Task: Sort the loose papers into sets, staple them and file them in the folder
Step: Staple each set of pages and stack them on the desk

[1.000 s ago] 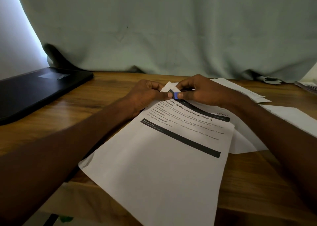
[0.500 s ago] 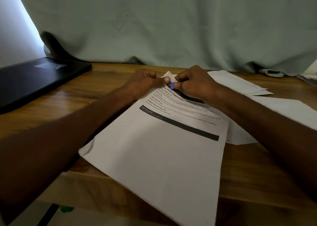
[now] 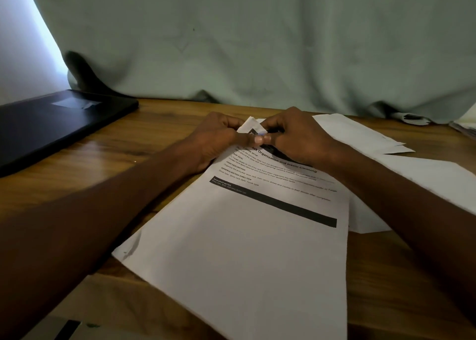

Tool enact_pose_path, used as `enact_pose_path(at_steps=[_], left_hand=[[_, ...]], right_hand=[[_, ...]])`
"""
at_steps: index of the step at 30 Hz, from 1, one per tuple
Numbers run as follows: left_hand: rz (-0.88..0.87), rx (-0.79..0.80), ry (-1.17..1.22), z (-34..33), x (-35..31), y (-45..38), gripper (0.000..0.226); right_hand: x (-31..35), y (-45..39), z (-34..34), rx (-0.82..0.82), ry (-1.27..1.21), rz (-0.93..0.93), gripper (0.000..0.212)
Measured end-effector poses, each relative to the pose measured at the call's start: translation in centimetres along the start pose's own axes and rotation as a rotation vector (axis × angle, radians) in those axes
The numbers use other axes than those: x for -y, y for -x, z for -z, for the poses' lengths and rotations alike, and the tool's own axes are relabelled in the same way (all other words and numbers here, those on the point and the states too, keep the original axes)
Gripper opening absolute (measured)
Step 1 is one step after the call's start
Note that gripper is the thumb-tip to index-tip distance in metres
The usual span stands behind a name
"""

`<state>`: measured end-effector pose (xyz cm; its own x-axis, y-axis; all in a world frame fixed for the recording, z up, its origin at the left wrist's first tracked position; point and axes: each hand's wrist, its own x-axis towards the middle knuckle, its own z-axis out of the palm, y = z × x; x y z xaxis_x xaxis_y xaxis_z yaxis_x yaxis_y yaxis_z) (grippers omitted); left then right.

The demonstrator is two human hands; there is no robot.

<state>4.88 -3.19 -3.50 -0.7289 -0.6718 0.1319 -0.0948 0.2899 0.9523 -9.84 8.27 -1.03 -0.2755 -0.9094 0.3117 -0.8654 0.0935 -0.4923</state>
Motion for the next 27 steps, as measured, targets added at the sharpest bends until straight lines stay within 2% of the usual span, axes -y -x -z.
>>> enact_pose_path(at_steps=[2,5,7,9,12,16,20,24,27], left_hand=[[0.006,-0.035,0.005,0.1,0.2,-0.4,0.039],[-0.028,-0.044,0.003,0.2,0.9,-1.3,0.045],[-0.045,-0.051,-0.007,0.3,1.5,-2.1,0.037],[-0.063,-0.062,-0.041,0.3,1.9,-2.7,0.029],[-0.056,-0.079,-0.054,0.2,1.5,-2.7,0.035],[0.075,0.001,0.111,0.6,0.7,-2.1,0.040],[0.184,0.075,0.248,1.3,0.3,-1.8,0.031],[0.242,0.110,0.245,1.3,-0.1,-1.7,0.036],[0.205,0.047,0.201,1.0,-0.3,-1.8,0.036]], right_hand=[[0.2,0.0,-0.1,-0.019,0.026,-0.010,0.034],[-0.2,-0.6,-0.9,-0.067,0.040,-0.019,0.031],[-0.8,-1.2,-1.6,-0.090,0.038,-0.010,0.030],[-1.1,-1.7,-2.1,-0.078,0.024,-0.019,0.032],[-1.5,-1.8,-1.9,-0.036,-0.067,0.012,0.024],[-2.5,-1.1,-0.6,0.030,-0.153,0.038,0.026],[-3.0,-1.0,0.6,-0.024,-0.177,0.005,0.020],[-2.9,-0.9,0.8,-0.006,-0.255,-0.003,0.020],[-2.5,-0.9,0.6,0.059,-0.262,0.016,0.028]])
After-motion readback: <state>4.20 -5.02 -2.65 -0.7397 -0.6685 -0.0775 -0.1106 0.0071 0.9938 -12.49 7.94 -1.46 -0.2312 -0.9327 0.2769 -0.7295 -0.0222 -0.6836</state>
